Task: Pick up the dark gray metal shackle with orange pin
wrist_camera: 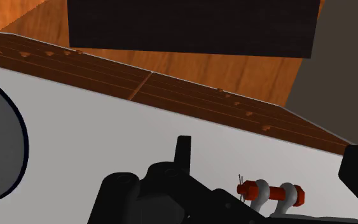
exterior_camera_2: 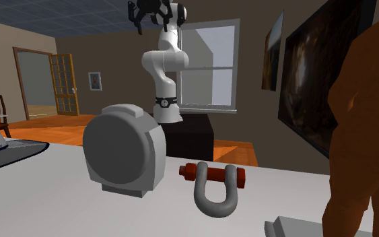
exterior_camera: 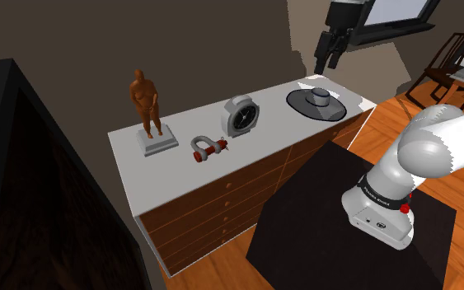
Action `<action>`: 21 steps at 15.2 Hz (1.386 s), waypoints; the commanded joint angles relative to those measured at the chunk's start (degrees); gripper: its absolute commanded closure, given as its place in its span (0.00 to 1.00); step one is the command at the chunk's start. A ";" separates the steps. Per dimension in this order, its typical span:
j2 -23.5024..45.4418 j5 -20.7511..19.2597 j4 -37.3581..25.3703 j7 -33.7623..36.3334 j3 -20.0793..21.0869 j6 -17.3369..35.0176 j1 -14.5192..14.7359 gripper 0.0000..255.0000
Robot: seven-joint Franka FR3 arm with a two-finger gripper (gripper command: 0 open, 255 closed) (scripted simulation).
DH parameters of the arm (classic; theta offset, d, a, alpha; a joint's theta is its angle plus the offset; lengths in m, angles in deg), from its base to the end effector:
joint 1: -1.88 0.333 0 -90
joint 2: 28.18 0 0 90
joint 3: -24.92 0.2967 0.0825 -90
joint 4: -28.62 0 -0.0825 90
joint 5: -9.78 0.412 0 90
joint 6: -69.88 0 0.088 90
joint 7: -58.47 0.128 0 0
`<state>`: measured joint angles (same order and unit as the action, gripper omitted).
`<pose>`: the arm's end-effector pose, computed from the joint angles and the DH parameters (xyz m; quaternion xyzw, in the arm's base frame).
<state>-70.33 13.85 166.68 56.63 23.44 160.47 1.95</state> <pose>0.3562 -0.0005 0.5128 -0.9979 -0.0055 0.0454 0.0453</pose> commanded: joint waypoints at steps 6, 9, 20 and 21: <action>8.03 1.70 1.03 3.49 3.07 8.73 0.94 0.00; 13.62 2.38 0.65 5.55 4.78 13.73 1.42 0.00; 37.20 1.74 -6.96 13.61 9.72 28.78 2.71 0.00; 39.47 1.40 -8.11 14.42 9.99 29.79 2.86 0.00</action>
<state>-32.83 15.57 159.67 70.42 33.25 189.46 4.77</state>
